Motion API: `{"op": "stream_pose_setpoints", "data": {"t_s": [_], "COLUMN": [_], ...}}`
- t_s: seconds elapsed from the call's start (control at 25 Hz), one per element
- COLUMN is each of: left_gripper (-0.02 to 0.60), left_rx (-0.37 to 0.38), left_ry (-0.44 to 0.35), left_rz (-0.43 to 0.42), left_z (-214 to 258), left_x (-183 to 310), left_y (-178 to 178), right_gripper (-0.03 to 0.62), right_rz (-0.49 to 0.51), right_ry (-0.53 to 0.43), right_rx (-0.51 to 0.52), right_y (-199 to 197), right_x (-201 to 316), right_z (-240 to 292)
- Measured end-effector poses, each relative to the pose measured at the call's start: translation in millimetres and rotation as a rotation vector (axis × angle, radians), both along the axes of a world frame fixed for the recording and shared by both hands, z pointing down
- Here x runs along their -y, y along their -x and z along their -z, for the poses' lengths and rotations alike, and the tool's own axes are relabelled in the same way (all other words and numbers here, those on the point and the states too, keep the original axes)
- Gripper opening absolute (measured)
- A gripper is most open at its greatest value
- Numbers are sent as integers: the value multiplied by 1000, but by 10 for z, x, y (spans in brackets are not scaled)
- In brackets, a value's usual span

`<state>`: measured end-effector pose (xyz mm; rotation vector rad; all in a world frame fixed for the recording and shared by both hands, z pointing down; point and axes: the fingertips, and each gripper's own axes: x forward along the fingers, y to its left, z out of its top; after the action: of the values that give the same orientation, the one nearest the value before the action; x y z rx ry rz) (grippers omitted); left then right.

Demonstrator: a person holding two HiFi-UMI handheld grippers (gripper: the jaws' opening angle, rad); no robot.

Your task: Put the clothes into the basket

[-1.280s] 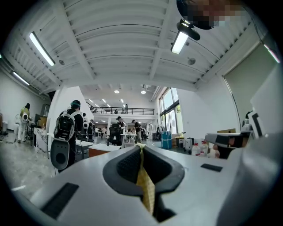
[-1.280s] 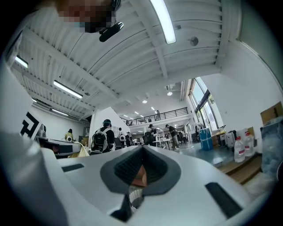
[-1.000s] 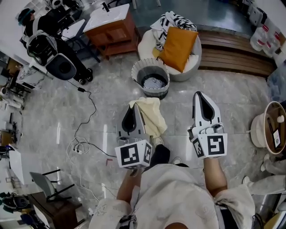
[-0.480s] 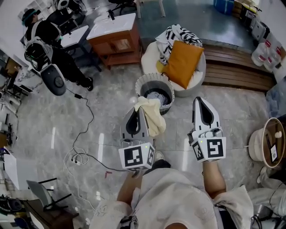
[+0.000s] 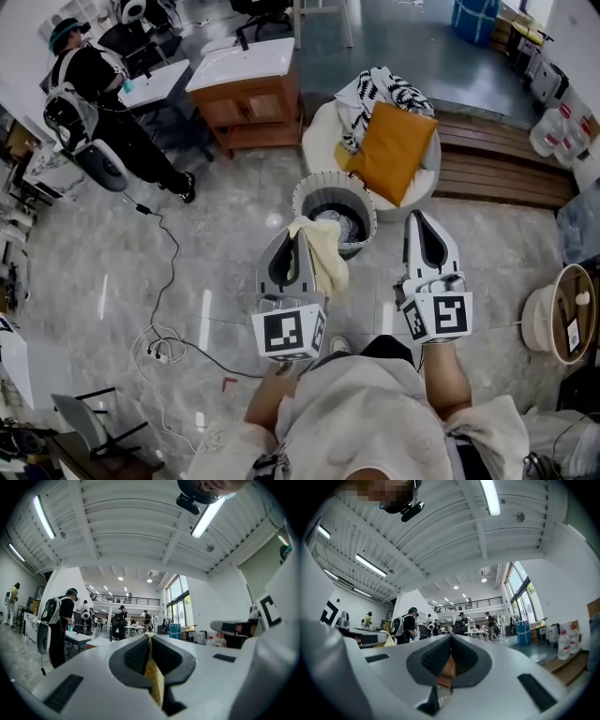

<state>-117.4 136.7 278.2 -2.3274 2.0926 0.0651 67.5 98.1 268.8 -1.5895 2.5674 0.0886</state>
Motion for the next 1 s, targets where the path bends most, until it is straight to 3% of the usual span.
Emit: {"op": "stream_pose_setpoints", "data": {"t_s": [0.48,1.0], "left_gripper": [11,11], "left_rx": [-21,-18], "left_ry": [28,22], "left_rz": [16,57], "left_z": [-150,-87], "left_x": [625,1964], "left_y": [226,-103], "right_gripper": [-12,-12], "right_rz": [6,61], "right_ry": [19,11], "right_rx": [-2,31], "right_y": [175,-66], "right_x": [665,2096], "right_z": [-118,-76]}}
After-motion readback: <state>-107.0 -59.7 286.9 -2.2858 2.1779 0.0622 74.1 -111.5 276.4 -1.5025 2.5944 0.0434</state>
